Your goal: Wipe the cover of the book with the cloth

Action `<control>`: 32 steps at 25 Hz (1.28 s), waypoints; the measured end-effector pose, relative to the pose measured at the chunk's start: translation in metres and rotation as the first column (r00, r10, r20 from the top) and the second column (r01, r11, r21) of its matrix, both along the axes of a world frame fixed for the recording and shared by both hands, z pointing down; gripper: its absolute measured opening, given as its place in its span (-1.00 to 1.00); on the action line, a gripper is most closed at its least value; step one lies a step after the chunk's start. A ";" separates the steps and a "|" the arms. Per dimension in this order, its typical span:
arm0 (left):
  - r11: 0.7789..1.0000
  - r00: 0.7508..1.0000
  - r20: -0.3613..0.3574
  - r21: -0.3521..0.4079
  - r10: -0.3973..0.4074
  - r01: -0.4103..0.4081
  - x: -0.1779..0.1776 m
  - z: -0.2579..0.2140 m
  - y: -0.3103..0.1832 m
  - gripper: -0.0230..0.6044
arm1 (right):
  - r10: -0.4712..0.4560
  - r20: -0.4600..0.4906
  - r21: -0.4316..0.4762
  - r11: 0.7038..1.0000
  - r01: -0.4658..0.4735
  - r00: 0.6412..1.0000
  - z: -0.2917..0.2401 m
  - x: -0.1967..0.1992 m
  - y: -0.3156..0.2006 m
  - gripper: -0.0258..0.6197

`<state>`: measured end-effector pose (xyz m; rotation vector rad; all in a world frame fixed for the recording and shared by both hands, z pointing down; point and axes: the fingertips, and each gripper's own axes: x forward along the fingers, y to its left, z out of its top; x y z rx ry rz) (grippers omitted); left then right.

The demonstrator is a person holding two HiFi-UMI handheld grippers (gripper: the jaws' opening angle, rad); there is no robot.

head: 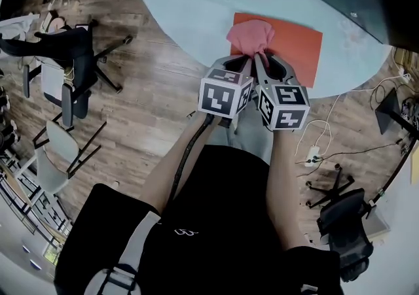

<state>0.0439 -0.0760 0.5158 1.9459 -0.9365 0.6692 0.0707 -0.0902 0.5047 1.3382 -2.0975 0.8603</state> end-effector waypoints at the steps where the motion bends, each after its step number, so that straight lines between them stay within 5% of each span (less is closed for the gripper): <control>1: 1.000 1.000 0.001 0.000 0.002 -0.002 0.003 0.000 0.001 -0.88 | 0.001 0.003 0.001 1.000 -0.001 1.000 0.000 0.003 0.001 -0.75; 32: 1.000 0.999 0.039 0.005 0.022 -0.023 0.097 -0.001 0.009 -0.88 | -0.006 0.024 0.031 1.000 0.006 1.000 -0.003 0.097 0.011 -0.75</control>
